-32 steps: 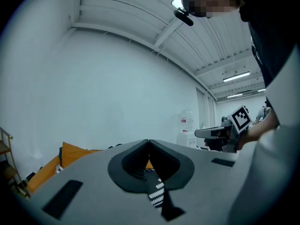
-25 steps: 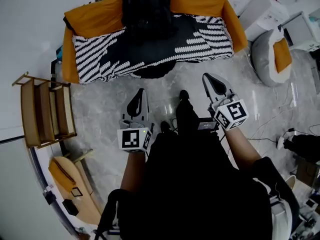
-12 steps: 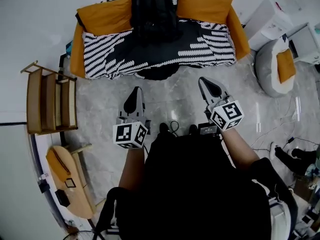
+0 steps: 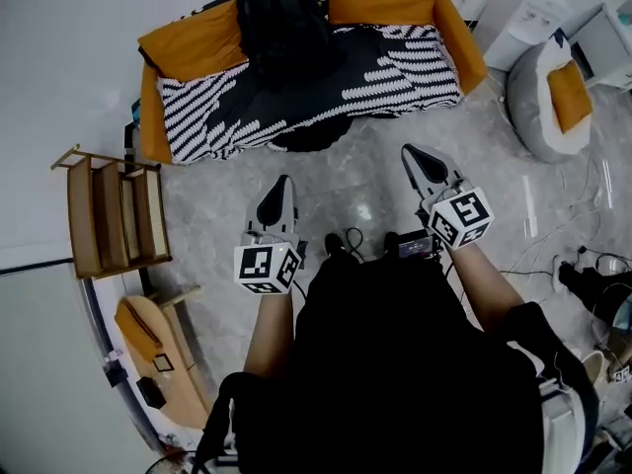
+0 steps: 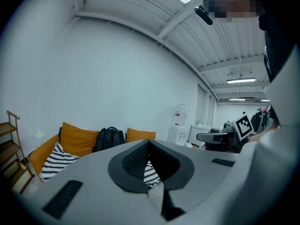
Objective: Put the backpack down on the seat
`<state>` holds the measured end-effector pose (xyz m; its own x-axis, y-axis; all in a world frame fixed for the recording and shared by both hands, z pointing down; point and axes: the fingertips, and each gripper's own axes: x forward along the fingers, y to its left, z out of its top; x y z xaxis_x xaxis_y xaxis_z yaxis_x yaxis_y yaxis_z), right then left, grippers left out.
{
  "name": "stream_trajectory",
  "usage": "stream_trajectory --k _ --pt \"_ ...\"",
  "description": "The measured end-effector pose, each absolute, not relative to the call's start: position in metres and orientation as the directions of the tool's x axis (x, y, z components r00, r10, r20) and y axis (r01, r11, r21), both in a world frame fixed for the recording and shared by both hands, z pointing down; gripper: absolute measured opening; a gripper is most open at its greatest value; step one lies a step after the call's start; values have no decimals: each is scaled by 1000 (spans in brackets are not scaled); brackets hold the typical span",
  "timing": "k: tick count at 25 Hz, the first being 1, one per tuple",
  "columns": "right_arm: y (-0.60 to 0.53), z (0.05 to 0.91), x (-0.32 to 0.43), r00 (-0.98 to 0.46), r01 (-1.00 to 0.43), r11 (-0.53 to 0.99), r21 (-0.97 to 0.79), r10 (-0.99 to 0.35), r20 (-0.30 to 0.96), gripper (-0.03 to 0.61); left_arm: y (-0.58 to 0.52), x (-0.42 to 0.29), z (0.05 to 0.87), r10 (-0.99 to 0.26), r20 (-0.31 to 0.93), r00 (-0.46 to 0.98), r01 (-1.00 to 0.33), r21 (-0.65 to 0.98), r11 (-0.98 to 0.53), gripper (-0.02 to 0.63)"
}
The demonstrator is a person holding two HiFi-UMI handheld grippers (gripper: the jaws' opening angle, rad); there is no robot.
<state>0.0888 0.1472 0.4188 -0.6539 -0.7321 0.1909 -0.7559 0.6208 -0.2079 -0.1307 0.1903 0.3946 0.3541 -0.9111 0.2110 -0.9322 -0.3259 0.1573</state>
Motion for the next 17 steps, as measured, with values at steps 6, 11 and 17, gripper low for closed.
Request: stream_trajectory --k 6,11,17 --pt "150 420 83 -688 -725 654 -215 -705 175 32 195 -118 398 -893 231 386 -921 156 -357 17" --pt "150 414 83 -701 -711 663 -235 -695 160 32 194 -112 395 -888 241 392 -917 176 -357 17" --pt "149 411 97 -695 -716 656 -238 -702 154 32 188 -94 387 -871 234 432 -900 168 -402 17"
